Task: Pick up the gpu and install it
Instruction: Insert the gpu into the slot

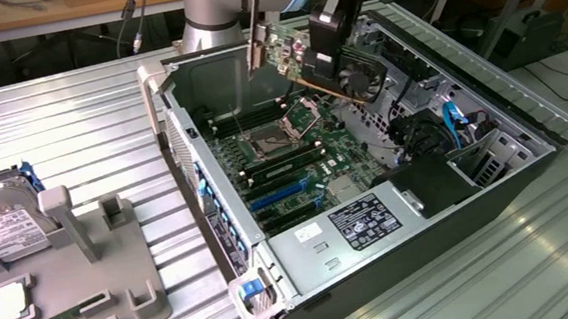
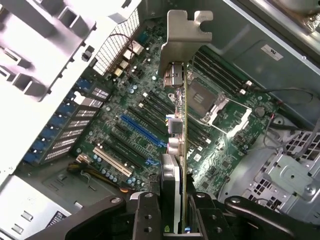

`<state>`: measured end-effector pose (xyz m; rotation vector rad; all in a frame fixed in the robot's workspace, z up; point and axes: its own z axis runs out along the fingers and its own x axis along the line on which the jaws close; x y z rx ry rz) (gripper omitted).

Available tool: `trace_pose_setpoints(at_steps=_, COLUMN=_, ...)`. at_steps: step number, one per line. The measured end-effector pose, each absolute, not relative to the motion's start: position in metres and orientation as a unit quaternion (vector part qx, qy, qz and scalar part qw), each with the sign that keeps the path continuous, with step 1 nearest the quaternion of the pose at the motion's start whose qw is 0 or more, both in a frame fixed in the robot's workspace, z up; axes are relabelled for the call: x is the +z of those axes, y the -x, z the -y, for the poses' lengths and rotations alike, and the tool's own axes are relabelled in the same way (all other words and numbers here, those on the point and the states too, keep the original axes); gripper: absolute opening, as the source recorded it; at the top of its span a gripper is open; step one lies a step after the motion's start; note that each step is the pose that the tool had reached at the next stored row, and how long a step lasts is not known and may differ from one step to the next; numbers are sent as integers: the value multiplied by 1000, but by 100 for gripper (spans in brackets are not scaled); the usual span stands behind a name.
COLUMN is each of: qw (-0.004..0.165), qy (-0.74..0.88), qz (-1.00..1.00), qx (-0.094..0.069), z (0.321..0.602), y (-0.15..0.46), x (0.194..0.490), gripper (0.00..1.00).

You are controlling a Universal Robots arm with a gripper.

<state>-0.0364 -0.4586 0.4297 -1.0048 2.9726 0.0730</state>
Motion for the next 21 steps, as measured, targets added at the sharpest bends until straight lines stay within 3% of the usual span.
trace_pose_setpoints(at_steps=21, qw=-3, qy=483, qz=-875, qx=23, z=459, y=36, x=430, gripper=28)
